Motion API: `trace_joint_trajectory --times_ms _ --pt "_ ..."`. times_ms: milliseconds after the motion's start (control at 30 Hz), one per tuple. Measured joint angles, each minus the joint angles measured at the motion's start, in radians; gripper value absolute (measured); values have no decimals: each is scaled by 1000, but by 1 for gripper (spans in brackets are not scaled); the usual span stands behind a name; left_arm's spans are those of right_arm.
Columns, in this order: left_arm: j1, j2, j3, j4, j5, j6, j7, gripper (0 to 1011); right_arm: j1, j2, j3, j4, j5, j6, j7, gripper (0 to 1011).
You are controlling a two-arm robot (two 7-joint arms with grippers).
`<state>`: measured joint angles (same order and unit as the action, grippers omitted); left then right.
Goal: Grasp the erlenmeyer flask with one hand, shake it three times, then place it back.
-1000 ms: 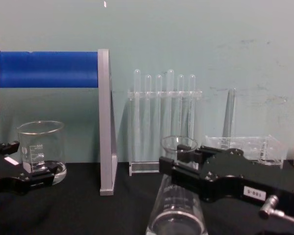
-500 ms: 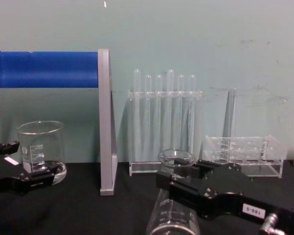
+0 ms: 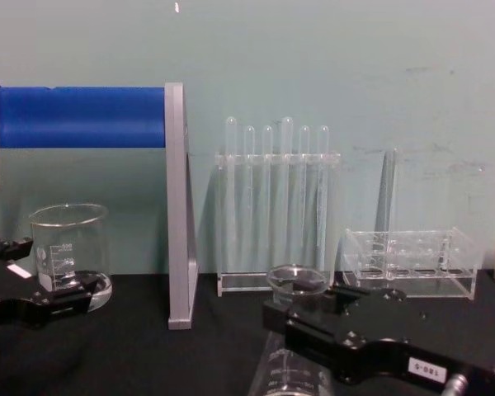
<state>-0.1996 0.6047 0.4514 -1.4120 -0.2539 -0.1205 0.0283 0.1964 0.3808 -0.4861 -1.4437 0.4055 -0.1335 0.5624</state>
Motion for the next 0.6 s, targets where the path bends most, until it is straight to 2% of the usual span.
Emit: trace_joint_trajectory --times_ms 600 --pt "0 0 0 0 0 0 0 1001 2 0 -6 4 -1 11 -2 456"
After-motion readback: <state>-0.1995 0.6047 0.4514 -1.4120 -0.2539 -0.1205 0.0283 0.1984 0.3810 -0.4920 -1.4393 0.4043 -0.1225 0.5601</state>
